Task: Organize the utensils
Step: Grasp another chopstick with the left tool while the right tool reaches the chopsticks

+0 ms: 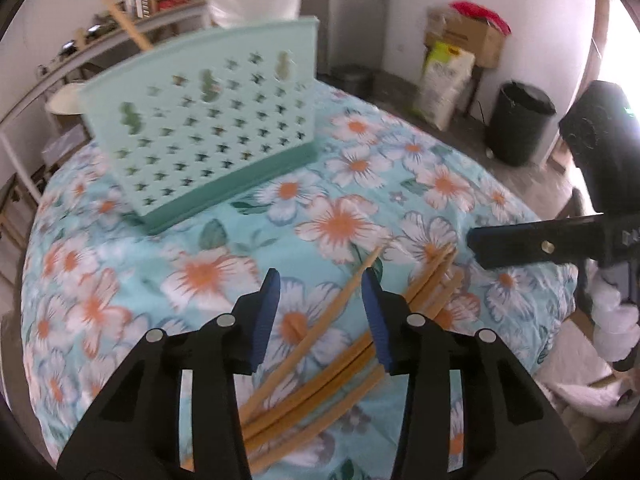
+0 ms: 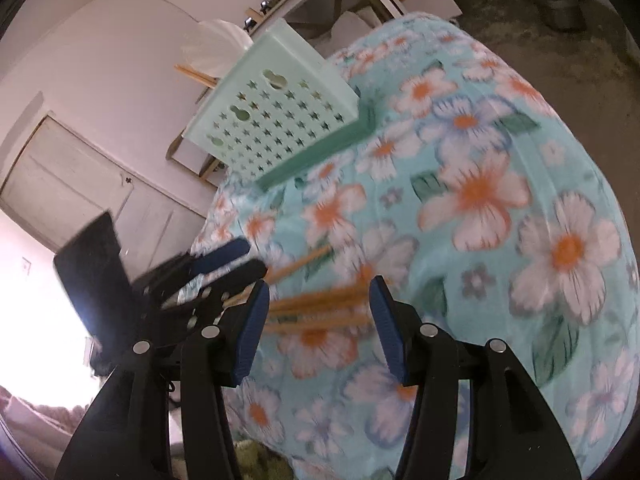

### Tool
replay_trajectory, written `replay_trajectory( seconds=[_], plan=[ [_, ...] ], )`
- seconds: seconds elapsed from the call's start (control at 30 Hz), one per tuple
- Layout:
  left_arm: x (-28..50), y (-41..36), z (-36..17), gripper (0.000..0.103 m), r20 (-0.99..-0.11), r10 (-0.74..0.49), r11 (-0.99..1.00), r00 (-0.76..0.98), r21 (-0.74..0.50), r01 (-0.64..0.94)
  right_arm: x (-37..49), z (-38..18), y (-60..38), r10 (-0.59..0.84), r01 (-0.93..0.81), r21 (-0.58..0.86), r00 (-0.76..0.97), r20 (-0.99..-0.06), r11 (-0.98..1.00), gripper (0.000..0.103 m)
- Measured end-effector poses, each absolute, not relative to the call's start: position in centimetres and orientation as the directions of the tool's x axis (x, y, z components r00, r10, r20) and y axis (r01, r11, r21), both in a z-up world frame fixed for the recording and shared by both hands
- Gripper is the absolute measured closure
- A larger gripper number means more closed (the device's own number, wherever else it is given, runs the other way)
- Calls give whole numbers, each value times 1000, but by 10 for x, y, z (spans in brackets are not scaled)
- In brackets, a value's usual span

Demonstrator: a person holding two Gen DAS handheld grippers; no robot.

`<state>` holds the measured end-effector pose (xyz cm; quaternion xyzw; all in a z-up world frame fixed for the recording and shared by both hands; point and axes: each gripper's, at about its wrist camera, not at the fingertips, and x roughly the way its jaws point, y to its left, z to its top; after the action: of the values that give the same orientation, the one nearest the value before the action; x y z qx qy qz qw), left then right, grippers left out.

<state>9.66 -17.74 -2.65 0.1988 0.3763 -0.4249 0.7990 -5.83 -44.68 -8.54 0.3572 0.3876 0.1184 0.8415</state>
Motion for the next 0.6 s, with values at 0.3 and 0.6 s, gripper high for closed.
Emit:
replay_trajectory(
  seconds=[0.3, 0.6],
  plan=[
    [116, -207, -52, 67, -854, -454, 529, 254, -29, 848, -64, -96, -455, 494, 90, 719, 668, -557, 689, 52],
    [113, -220, -51, 97, -844, -441, 515, 304, 39, 856, -71, -96, -452, 566, 76, 796, 663, -490, 600, 52]
  ],
)
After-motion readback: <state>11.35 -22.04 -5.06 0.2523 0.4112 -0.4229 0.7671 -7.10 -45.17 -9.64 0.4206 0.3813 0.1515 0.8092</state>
